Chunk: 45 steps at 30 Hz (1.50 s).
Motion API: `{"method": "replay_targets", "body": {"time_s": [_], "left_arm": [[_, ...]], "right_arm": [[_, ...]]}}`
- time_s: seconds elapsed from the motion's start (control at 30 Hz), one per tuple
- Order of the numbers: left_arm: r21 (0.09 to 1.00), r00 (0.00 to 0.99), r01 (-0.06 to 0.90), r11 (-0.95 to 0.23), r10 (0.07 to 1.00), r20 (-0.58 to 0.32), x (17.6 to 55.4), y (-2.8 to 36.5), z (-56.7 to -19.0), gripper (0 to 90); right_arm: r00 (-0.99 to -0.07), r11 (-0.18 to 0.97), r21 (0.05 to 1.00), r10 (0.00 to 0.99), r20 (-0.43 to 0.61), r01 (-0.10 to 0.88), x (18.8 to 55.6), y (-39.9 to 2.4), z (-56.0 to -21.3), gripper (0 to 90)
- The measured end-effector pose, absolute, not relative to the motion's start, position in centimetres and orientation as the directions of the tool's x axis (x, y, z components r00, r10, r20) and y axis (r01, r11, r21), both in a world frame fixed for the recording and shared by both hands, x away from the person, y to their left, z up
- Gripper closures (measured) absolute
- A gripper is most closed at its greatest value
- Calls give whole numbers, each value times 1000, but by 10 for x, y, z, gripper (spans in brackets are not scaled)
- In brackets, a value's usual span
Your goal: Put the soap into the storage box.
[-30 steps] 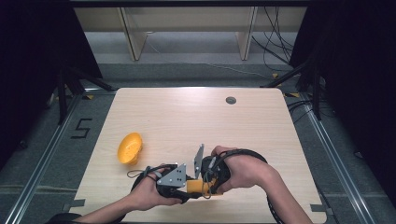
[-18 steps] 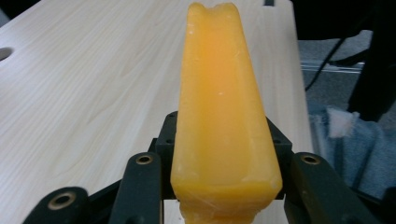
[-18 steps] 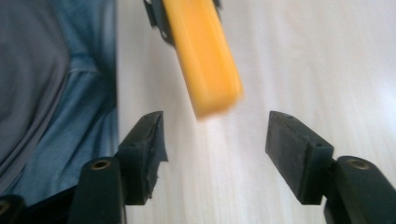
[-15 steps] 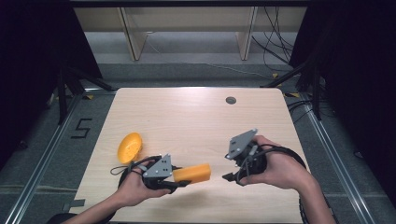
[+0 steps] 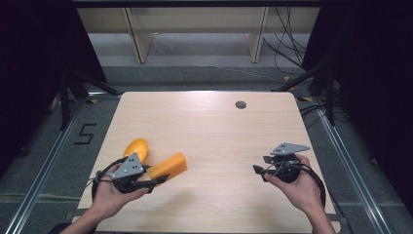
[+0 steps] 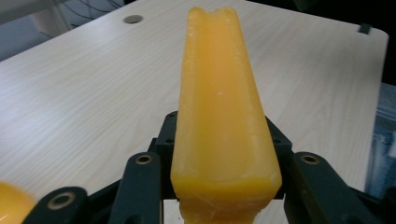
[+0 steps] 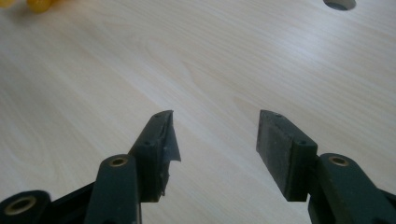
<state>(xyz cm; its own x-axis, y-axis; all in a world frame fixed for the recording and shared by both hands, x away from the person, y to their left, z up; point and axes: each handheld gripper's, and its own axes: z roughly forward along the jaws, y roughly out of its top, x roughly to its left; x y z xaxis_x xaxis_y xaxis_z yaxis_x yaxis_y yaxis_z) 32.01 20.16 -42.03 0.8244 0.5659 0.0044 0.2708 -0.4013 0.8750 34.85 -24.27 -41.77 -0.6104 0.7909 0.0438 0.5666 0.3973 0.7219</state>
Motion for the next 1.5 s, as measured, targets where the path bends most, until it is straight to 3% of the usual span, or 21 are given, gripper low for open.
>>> {"method": "replay_targets", "body": {"time_s": [0.23, 0.43, 1.0, 1.5], "left_arm": [[892, 699, 344, -294, 714, -34, 321, 238, -416, 604], [900, 626, 361, -244, 778, -41, 322, 252, -414, 604], [911, 493, 385, -146, 867, -70, 326, 271, -417, 604], [880, 266, 470, -74, 962, -61, 358, 271, -437, 603]], "right_arm": [[-548, 339, 731, 834, 58, 592, 342, -246, -431, 471], [-499, 301, 764, 866, 32, 570, 337, -247, -437, 472], [-473, 289, 768, 881, 21, 572, 336, -253, -436, 473], [-470, 283, 758, 882, 34, 587, 338, -254, -436, 472]]}}
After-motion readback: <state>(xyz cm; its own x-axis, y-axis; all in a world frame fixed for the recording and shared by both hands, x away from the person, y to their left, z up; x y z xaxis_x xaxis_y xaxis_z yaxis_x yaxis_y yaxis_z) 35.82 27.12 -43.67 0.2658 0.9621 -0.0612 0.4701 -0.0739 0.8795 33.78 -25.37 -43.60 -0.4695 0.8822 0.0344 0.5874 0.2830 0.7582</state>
